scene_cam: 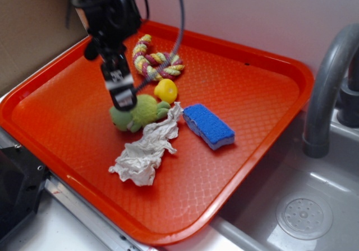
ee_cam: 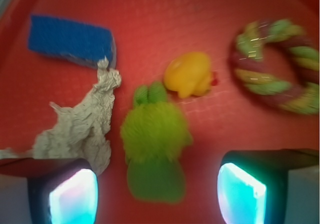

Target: Grab the green animal.

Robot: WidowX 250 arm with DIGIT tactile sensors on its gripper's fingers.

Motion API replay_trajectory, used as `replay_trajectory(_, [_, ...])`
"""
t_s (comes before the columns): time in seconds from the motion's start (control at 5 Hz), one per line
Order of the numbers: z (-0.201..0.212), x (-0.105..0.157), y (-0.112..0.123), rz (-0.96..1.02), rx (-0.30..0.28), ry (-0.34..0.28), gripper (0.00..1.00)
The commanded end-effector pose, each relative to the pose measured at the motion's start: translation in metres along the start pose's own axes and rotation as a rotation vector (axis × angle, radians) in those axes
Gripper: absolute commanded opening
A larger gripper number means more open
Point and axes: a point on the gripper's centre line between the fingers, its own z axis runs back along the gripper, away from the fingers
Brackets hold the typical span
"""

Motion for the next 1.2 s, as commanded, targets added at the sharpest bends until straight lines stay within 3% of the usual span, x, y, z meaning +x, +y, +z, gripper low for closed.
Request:
replay_trajectory(0.0, [-0.036, -0.002, -0.005, -0.046, 0.062, 0.075, 1.00])
replay_trajectory(0.2, [-0.049, -0.005, -0.003, -0.035, 0.075, 0.111, 1.00])
replay_trajectory(0.4, [-0.055, -0.006, -0.001, -0.022, 0.081, 0.137, 0.64])
replay_trajectory(0.6, [-0.046, -0.008, -0.003, -0.012, 0.105, 0.124, 0.00])
replay_trajectory(1.0, [0.033, -0.008, 0.015, 0.233, 0.116, 0.093, 0.00])
